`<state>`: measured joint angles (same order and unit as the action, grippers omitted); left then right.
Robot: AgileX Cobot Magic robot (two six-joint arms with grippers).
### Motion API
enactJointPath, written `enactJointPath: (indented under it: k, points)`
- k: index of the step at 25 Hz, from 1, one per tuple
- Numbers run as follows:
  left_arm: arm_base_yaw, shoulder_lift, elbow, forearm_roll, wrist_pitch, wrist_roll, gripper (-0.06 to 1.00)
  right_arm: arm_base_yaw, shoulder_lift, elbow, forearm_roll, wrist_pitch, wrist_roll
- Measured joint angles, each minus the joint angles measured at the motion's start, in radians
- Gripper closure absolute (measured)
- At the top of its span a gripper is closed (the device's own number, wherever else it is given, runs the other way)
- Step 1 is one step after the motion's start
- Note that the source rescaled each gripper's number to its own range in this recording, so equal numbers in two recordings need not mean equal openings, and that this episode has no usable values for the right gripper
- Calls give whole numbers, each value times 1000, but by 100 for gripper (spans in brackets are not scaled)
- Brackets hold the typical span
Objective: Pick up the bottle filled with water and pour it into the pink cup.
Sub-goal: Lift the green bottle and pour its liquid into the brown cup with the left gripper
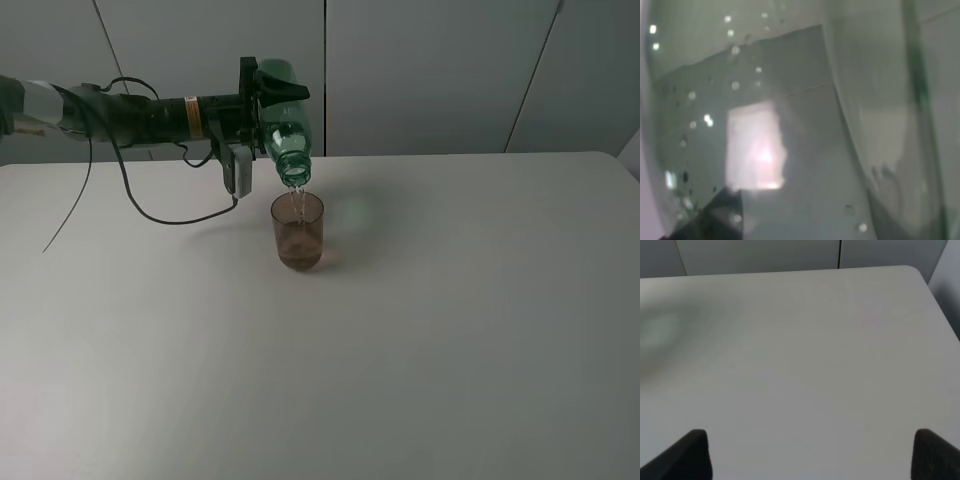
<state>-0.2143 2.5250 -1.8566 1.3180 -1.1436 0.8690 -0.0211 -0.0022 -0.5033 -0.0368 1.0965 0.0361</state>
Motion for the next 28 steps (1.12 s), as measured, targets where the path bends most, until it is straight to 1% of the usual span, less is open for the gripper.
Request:
enactJointPath:
  k: [8,13,28]
  points:
    - [-2,-2,-11,-2,-2,4,94,0,0,0,0,0,0]
    - [-3,-2,-13,-2,-4,40,94,0,0,0,0,0,0]
    - [-7,-2,-19,-2,-11,96,94,0,0,0,0,0,0]
